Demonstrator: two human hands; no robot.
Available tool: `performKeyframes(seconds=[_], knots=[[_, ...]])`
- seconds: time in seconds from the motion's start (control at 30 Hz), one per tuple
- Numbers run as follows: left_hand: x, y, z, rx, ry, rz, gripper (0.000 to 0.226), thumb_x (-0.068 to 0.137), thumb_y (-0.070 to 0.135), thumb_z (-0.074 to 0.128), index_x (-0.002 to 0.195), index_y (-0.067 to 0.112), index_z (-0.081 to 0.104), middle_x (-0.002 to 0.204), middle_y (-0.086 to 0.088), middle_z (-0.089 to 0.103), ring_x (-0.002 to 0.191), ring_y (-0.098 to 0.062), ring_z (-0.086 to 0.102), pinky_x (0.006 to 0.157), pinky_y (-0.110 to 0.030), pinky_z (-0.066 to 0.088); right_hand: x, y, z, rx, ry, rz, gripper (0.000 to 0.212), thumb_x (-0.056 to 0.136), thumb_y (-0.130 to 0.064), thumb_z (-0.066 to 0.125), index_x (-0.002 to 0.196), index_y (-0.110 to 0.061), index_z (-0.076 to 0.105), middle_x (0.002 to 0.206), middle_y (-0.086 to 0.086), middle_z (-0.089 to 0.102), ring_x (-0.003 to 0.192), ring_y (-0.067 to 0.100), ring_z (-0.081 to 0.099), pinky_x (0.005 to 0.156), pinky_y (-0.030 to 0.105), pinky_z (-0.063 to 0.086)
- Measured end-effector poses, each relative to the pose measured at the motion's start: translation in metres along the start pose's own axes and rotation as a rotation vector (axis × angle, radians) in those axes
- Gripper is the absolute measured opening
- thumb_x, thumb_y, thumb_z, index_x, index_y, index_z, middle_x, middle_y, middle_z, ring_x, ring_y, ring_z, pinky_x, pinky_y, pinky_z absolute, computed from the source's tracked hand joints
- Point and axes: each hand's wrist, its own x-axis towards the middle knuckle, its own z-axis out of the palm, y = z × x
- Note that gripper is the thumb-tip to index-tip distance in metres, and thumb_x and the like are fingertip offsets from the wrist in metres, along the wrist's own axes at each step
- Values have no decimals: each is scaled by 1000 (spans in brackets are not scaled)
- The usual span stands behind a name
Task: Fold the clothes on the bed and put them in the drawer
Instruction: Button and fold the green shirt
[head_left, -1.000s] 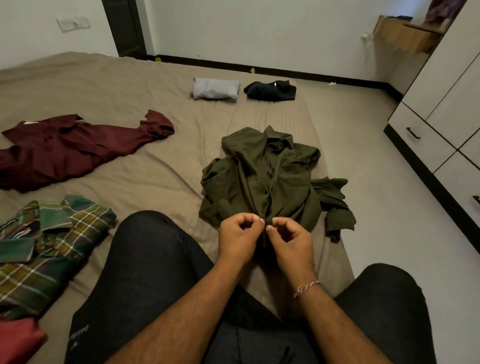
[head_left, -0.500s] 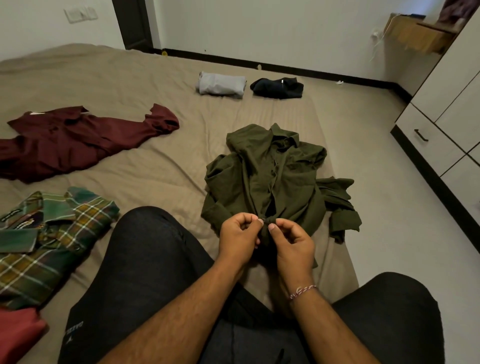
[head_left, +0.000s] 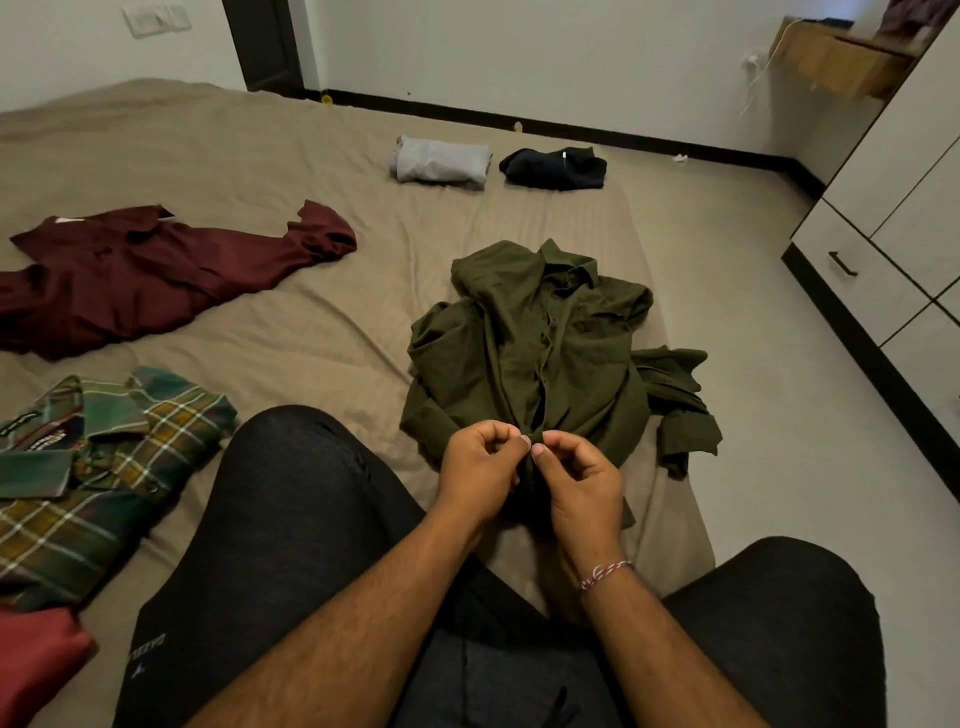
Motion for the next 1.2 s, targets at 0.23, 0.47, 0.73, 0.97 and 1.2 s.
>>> performKeyframes(seconds=[0.23,0.47,0.73,0.97,1.2], knots=[[11,10,-14,3,-188,-70,16,99,13,64,84,13,71,61,-2,59,53,-13,53,51,-27,45,14,-4,-12,-115,-201,-68,19,97,1,64,99,-16,73,95,-1,74,92,7,71,82,25,58],[24,7,-23,104,-260,-80,19,97,9,63,81,14,72,55,0,58,52,-12,53,52,-25,45,16,1,-13,-344,-237,-262,23,89,-4,77,105,-21,76,96,-8,74,91,9,71,81,21,58],[14,8,-19,267,-194,88,12,96,25,73,88,17,78,78,-6,75,67,-14,69,67,-27,59,13,0,-12,-717,-141,-512,16,89,-17,78,105,-22,77,93,-13,68,83,-5,60,76,2,44],[15,3,-13,25,-193,-14,13,99,15,66,99,7,75,81,-11,72,72,-22,64,67,-34,57,10,-5,-2,-148,-105,-8,13,97,-9,68,100,-20,76,84,-3,76,77,6,73,65,19,58],[9,-5,-9,760,-213,527,42,82,41,80,120,36,63,112,18,60,106,-1,57,94,-21,49,23,5,-9,30,-16,101,15,105,-20,57,103,-17,72,97,4,72,96,22,69,86,37,58]])
